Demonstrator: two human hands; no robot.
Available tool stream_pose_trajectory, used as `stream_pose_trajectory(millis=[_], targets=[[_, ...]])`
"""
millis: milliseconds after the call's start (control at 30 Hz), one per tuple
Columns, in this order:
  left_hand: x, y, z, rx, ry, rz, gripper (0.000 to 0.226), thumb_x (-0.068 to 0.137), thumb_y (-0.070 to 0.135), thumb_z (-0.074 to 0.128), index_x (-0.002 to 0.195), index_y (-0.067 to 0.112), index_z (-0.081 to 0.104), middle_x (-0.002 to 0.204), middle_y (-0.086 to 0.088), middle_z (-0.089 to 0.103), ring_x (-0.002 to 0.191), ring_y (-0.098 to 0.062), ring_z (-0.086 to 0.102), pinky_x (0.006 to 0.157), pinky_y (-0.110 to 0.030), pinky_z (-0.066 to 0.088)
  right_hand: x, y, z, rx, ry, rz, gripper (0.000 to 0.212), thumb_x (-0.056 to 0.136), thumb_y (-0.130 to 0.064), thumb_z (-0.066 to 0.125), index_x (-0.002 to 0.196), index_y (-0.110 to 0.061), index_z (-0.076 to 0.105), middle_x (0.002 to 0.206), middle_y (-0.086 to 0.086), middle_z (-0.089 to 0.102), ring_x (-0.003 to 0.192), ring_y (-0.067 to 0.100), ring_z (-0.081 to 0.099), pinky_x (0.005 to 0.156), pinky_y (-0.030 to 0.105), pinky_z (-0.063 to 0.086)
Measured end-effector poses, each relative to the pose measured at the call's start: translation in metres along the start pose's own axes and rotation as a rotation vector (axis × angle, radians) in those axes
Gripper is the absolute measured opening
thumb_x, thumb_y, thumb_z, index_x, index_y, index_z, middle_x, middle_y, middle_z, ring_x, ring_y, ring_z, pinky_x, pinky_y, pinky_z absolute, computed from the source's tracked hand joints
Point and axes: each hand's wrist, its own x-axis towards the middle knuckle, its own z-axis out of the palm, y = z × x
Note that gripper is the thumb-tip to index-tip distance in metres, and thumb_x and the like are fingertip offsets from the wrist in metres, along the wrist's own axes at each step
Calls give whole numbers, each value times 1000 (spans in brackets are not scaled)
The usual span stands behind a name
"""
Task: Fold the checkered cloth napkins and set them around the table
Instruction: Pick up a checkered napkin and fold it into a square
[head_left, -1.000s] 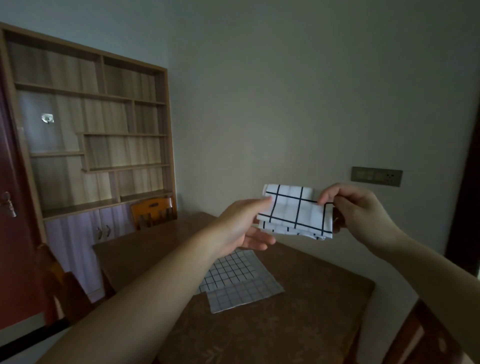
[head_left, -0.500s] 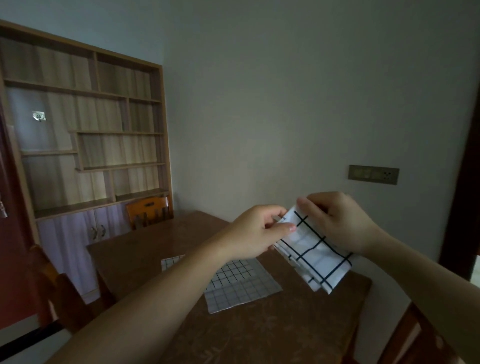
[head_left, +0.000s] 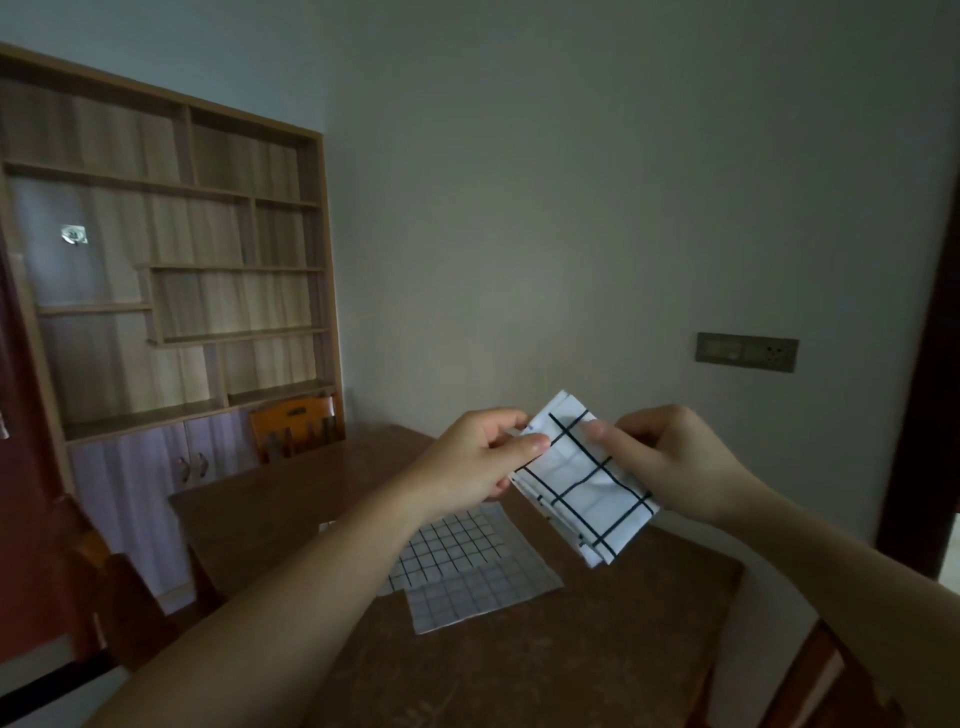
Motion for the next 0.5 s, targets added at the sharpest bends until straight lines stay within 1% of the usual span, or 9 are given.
stream_pose_trajectory(millis=[67, 133, 200, 267, 333, 367, 400, 433, 500], targets=[[3, -2, -1, -25, 94, 4, 11, 93, 31, 59, 92, 25, 69, 82, -12, 52, 71, -24, 47, 60, -31, 41, -4, 1, -1, 227, -62, 102, 49, 80, -55, 58, 59, -10, 66, 51, 3, 59, 46, 11, 54, 47, 24, 41], [5, -3, -4, -53, 170, 17, 13, 95, 25, 57, 91, 21, 69, 79, -12, 52, 67, -21, 46, 56, -24, 42, -8, 6, 3, 348, -188, 164, 40, 75, -51, 60, 68, -13, 70, 61, 7, 68, 55, 13, 63, 55, 25, 49], [6, -4, -5, -61, 201, 34, 15, 96, 24, 56, 93, 17, 68, 77, -13, 55, 65, -21, 45, 54, -22, 40, -11, 11, 10, 444, -244, 216, 33, 78, -40, 66, 60, -12, 67, 56, 6, 64, 51, 12, 59, 53, 21, 48], [5, -4, -1, -86, 221, 43, 15, 97, 22, 54, 94, 16, 68, 79, -18, 61, 68, -23, 46, 54, -23, 39, -10, 16, 14, 487, -192, 241, 37, 83, -31, 69, 51, -13, 64, 50, 8, 57, 46, 10, 51, 51, 20, 43], [5, -8, 2, -97, 256, 51, 14, 97, 24, 54, 96, 19, 67, 87, -28, 64, 72, -25, 51, 57, -26, 45, -9, 18, 16, 526, -176, 264, 29, 85, -31, 69, 67, -9, 73, 66, 16, 68, 60, 19, 61, 66, 31, 49], [6, -10, 4, -82, 278, 49, 14, 97, 27, 54, 98, 21, 66, 93, -31, 63, 75, -26, 55, 61, -27, 51, -9, 19, 17, 553, -191, 285, 25, 87, -30, 67, 75, -10, 74, 72, 12, 72, 67, 20, 66, 76, 37, 51], [7, -13, 5, -66, 299, 48, 14, 96, 30, 55, 100, 22, 66, 97, -32, 62, 78, -26, 57, 64, -27, 54, -9, 19, 18, 581, -196, 315, 21, 89, -28, 66, 76, -12, 72, 70, 5, 71, 67, 16, 67, 80, 40, 53], [8, -16, 6, -61, 313, 58, 15, 95, 32, 55, 101, 23, 65, 96, -33, 61, 77, -25, 57, 63, -26, 54, -8, 21, 19, 593, -183, 338, 19, 90, -25, 64, 78, -11, 69, 65, 1, 69, 63, 13, 67, 80, 41, 55], [8, -19, 9, -52, 326, 81, 14, 96, 30, 55, 100, 21, 64, 87, -33, 58, 65, -20, 54, 53, -23, 46, -6, 22, 23, 595, -136, 400, 20, 93, -24, 61, 87, -5, 64, 62, 5, 66, 59, 16, 66, 66, 36, 58]])
